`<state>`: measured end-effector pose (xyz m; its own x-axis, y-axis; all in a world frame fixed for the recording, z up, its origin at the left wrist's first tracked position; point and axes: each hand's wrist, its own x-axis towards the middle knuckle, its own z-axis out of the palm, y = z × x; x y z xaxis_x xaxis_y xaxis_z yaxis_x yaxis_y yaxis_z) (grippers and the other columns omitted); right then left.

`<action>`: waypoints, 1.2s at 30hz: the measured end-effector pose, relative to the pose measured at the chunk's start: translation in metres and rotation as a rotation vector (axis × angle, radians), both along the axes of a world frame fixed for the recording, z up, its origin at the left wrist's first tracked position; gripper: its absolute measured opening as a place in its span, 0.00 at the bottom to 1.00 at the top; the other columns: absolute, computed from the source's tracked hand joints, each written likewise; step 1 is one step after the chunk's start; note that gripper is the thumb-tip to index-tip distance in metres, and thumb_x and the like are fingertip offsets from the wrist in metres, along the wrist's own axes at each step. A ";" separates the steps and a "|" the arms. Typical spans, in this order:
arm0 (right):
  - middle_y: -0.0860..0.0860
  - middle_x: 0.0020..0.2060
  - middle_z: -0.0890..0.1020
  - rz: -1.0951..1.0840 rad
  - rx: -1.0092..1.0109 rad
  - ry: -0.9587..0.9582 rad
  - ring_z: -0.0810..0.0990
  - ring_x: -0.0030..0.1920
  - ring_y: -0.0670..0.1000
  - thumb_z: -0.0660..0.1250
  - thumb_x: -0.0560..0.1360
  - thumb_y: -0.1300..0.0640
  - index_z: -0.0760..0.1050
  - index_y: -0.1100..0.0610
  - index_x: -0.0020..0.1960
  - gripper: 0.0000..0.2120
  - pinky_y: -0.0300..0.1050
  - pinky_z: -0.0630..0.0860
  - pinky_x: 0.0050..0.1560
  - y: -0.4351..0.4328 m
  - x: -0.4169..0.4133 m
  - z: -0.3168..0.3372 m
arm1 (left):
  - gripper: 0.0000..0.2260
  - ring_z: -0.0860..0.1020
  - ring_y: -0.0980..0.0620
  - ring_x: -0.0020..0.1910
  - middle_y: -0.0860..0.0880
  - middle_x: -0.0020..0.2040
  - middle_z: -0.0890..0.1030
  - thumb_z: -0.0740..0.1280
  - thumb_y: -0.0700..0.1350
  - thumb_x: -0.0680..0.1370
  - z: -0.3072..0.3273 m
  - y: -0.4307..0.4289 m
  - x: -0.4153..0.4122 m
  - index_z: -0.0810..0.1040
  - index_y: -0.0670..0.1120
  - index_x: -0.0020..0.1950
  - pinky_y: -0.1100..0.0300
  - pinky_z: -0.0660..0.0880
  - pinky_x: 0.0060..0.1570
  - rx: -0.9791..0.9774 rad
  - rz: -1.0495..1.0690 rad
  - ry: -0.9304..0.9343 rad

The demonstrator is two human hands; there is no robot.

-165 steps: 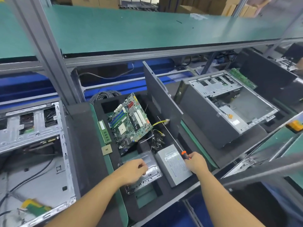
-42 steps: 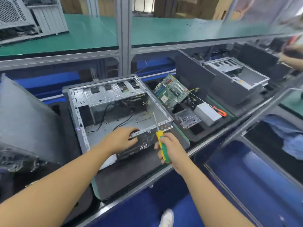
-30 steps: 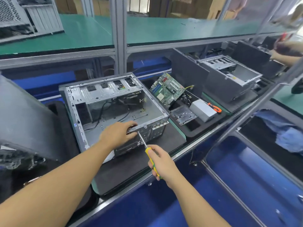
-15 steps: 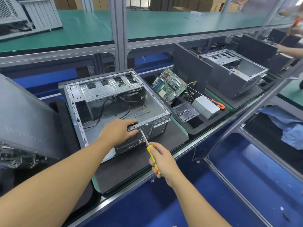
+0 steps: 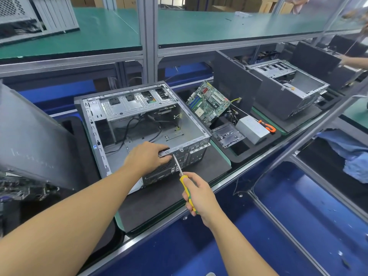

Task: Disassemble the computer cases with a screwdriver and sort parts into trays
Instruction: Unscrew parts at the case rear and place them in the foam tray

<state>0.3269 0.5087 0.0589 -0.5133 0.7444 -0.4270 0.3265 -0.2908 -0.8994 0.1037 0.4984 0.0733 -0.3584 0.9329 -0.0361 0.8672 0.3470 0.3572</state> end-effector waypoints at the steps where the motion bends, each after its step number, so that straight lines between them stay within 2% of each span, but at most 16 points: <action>1: 0.49 0.30 0.73 -0.002 -0.003 0.004 0.65 0.25 0.49 0.60 0.79 0.44 0.78 0.36 0.55 0.09 0.40 0.63 0.24 0.000 0.000 0.000 | 0.21 0.80 0.46 0.55 0.52 0.58 0.83 0.64 0.66 0.76 0.000 0.000 0.000 0.76 0.62 0.67 0.52 0.79 0.51 -0.002 -0.001 -0.001; 12: 0.51 0.31 0.73 -0.009 -0.102 0.012 0.66 0.25 0.49 0.60 0.80 0.46 0.78 0.37 0.55 0.09 0.38 0.63 0.23 -0.002 0.000 0.007 | 0.19 0.81 0.48 0.51 0.53 0.51 0.84 0.64 0.65 0.77 0.002 0.000 0.002 0.78 0.62 0.65 0.57 0.75 0.44 0.022 0.000 0.002; 14: 0.51 0.31 0.73 0.001 -0.200 0.049 0.66 0.24 0.48 0.60 0.81 0.47 0.79 0.40 0.57 0.10 0.38 0.62 0.23 0.002 0.003 0.010 | 0.18 0.81 0.48 0.49 0.53 0.50 0.84 0.64 0.65 0.77 0.002 0.000 0.001 0.78 0.62 0.64 0.58 0.75 0.42 0.026 -0.008 0.007; 19: 0.49 0.31 0.69 0.027 -0.700 0.268 0.60 0.23 0.45 0.65 0.79 0.48 0.80 0.53 0.59 0.13 0.36 0.58 0.17 0.022 0.009 0.016 | 0.19 0.81 0.47 0.51 0.52 0.52 0.84 0.65 0.65 0.77 0.002 0.001 0.001 0.77 0.61 0.65 0.57 0.74 0.42 0.017 -0.017 0.023; 23: 0.49 0.31 0.69 0.025 -0.792 0.303 0.61 0.23 0.45 0.67 0.79 0.48 0.80 0.60 0.55 0.15 0.37 0.58 0.16 0.025 0.010 0.007 | 0.19 0.81 0.47 0.51 0.52 0.52 0.84 0.66 0.64 0.76 0.003 0.000 0.001 0.77 0.62 0.66 0.56 0.76 0.44 0.006 -0.021 0.021; 25: 0.50 0.32 0.72 0.027 -0.652 0.220 0.64 0.23 0.46 0.64 0.81 0.47 0.80 0.59 0.54 0.15 0.38 0.60 0.18 0.025 0.009 0.008 | 0.19 0.80 0.46 0.52 0.51 0.54 0.84 0.67 0.63 0.76 0.002 0.001 0.001 0.76 0.61 0.66 0.55 0.77 0.45 -0.001 -0.027 0.035; 26: 0.50 0.33 0.74 0.031 -0.471 0.121 0.66 0.24 0.47 0.63 0.81 0.46 0.79 0.58 0.52 0.15 0.38 0.62 0.20 0.023 0.007 0.009 | 0.20 0.80 0.46 0.53 0.51 0.55 0.84 0.67 0.63 0.76 0.002 0.001 0.001 0.76 0.61 0.67 0.55 0.77 0.46 0.000 -0.024 0.041; 29: 0.49 0.36 0.79 0.049 0.357 -0.431 0.76 0.33 0.54 0.61 0.80 0.42 0.73 0.53 0.46 0.14 0.46 0.69 0.32 0.009 0.000 0.011 | 0.22 0.80 0.44 0.56 0.50 0.59 0.83 0.67 0.63 0.76 0.001 0.001 0.000 0.75 0.60 0.69 0.53 0.78 0.50 0.004 -0.013 0.051; 31: 0.46 0.35 0.76 0.053 0.734 -0.736 0.75 0.36 0.56 0.60 0.80 0.41 0.66 0.48 0.46 0.12 0.48 0.66 0.34 -0.006 -0.007 0.007 | 0.23 0.80 0.45 0.56 0.50 0.59 0.83 0.67 0.64 0.76 0.000 0.001 0.001 0.74 0.60 0.70 0.53 0.79 0.50 0.006 -0.014 0.054; 33: 0.45 0.36 0.73 0.056 0.839 -0.756 0.72 0.35 0.55 0.60 0.81 0.42 0.61 0.47 0.48 0.12 0.48 0.65 0.35 -0.012 -0.009 0.003 | 0.22 0.80 0.45 0.56 0.51 0.58 0.83 0.67 0.64 0.76 0.001 0.001 0.001 0.75 0.60 0.69 0.53 0.78 0.50 0.011 -0.016 0.040; 34: 0.46 0.37 0.74 0.086 0.801 -0.712 0.73 0.36 0.55 0.61 0.81 0.43 0.61 0.48 0.48 0.12 0.48 0.66 0.36 -0.009 -0.008 0.002 | 0.21 0.80 0.46 0.55 0.51 0.58 0.83 0.67 0.64 0.76 0.002 0.000 0.001 0.76 0.61 0.68 0.54 0.78 0.49 0.014 -0.016 0.027; 36: 0.49 0.41 0.77 0.145 0.529 -0.538 0.75 0.38 0.56 0.62 0.79 0.44 0.64 0.50 0.51 0.12 0.49 0.71 0.38 0.003 -0.005 0.007 | 0.20 0.80 0.46 0.54 0.52 0.56 0.83 0.67 0.64 0.76 0.002 0.000 0.000 0.77 0.62 0.66 0.54 0.77 0.47 0.019 -0.017 0.009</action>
<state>0.3216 0.5116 0.0655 -0.4434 0.8604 -0.2511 0.7606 0.2130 -0.6132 0.1042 0.4986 0.0755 -0.3424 0.9394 -0.0154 0.8761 0.3251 0.3559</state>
